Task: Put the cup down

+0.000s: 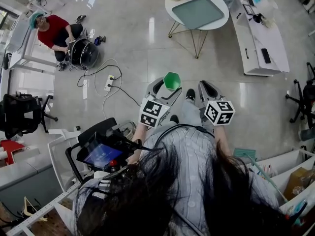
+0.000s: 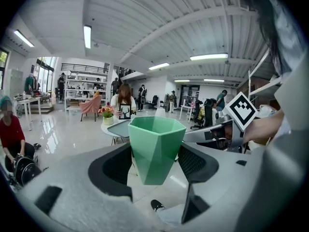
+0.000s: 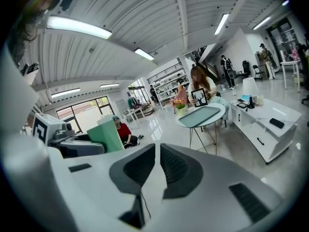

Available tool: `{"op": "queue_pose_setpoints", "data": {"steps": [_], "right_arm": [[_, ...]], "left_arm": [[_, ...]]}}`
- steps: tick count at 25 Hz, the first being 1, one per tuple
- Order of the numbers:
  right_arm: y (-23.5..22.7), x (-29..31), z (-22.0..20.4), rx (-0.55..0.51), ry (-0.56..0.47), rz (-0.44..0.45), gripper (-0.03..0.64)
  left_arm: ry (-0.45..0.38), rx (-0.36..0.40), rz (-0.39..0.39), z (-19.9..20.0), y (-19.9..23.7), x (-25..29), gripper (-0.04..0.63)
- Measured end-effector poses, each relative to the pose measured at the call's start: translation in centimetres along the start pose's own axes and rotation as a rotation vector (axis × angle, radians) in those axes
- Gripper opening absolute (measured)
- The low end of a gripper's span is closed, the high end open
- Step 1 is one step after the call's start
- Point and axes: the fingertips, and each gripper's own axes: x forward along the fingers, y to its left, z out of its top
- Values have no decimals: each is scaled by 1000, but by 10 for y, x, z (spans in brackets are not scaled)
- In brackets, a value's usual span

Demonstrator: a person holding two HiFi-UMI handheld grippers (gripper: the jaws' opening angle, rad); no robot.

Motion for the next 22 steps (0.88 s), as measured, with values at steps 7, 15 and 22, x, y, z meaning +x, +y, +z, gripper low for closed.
{"op": "queue_pose_setpoints", "data": {"steps": [7,15,22], "right_arm": [[-32,46,30,2,20,27,51],[-81,91,73,11,29,43,51],[-121,119,101,15,36,49,51]], "left_arm": [[16,-27,28,16,31,42,313],[18,-41,47,48,55,103,313],[39,-42,58,70,73,151,313]]}}
